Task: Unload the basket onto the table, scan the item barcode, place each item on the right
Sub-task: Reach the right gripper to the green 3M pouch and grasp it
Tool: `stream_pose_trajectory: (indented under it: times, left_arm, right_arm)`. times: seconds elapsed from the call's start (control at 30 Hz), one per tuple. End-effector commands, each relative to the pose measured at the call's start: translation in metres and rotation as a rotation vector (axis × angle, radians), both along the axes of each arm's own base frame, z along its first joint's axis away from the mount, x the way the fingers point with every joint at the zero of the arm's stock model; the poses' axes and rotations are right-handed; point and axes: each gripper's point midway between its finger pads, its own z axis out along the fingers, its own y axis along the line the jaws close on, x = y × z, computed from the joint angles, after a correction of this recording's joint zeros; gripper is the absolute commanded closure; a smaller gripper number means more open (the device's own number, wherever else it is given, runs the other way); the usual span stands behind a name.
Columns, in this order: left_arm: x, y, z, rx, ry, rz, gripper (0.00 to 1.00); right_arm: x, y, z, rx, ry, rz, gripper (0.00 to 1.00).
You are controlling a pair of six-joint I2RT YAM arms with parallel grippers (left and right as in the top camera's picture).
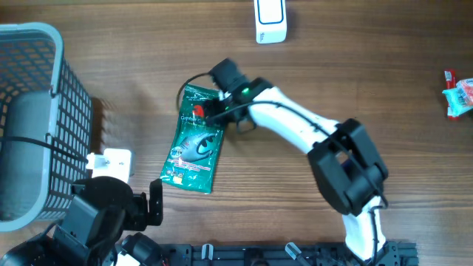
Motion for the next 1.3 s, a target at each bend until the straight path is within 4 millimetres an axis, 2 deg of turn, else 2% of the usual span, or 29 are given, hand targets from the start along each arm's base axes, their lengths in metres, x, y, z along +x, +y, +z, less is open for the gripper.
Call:
stream_pose_trajectory:
  times: [0.0,0.13,0.2,0.27,0.37,0.53,0.6,0.7,0.77,0.93,1.0,1.03,1.07,1.1,1.13,1.23,1.27]
  left_arm:
    - [0.0,0.002,0.002,-0.005,-0.012,0.016,0.0]
    - [0.0,0.002,0.002,-0.006,-0.012,0.016,0.0]
    - [0.0,0.002,0.002,-0.006,-0.012,0.016,0.0]
    - [0.0,0.002,0.002,-0.006,-0.012,0.016,0.0]
    - [0.0,0.002,0.002,-0.006,-0.012,0.016,0.0]
    - [0.0,0.002,0.002,-0.005,-0.012,0.016,0.0]
    - [0.0,0.002,0.002,-0.005,-0.012,0.016,0.0]
    - [0.0,0.002,0.002,-0.006,-0.012,0.016,0.0]
    - [0.0,0.002,0.002,-0.006,-0.012,0.016,0.0]
    - [0.0,0.002,0.002,-0.006,-0.012,0.016,0.0]
    - [0.0,0.002,0.002,-0.006,-0.012,0.016,0.0]
    - [0.0,0.002,0.002,-0.005,-0.012,0.016,0.0]
    - [0.0,0.002,0.002,-0.006,-0.012,0.016,0.0]
    - [0.0,0.002,0.002,-0.006,-0.012,0.016,0.0]
    - [0.0,0.002,0.002,-0.006,-0.012,0.016,0.0]
    - [0.0,0.002,0.002,-0.006,-0.013,0.016,0.0]
    - [0.0,0.002,0.002,-0.005,-0.012,0.016,0.0]
  right_arm:
    - [-0.022,0.017,-0.012,-0.069,-0.037,0.061,0.05]
    - [-0.04,0.02,-0.029,-0.106,0.015,0.066,0.08]
    - [-0.055,0.001,-0.04,-0.192,0.081,0.068,0.18]
    - [-0.059,-0.017,-0.043,-0.259,0.107,0.054,0.19]
    - [-0.053,-0.051,-0.043,-0.398,0.084,0.011,0.18]
    - [-0.037,-0.067,-0.04,-0.447,0.04,-0.022,0.24]
    - [-0.028,-0.08,-0.034,-0.52,-0.011,-0.045,0.24]
    - [-0.017,-0.118,-0.018,-0.687,-0.103,-0.183,0.2]
    - [-0.017,-0.126,-0.011,-0.711,-0.109,-0.213,0.2]
    - [-0.01,-0.11,0.018,-0.596,-0.155,-0.223,0.14]
    - [-0.012,-0.091,0.03,-0.486,-0.141,-0.17,0.11]
    - [-0.015,-0.071,0.034,-0.396,-0.117,-0.089,0.06]
    - [-0.018,-0.058,0.033,-0.34,-0.1,-0.029,0.01]
    - [-0.023,-0.04,0.032,-0.265,-0.074,0.06,0.0]
    - [-0.026,-0.03,0.03,-0.225,-0.06,0.106,0.0]
    - [-0.03,-0.017,0.022,-0.189,-0.078,0.143,0.01]
    - [-0.031,-0.014,0.018,-0.189,-0.081,0.156,0.04]
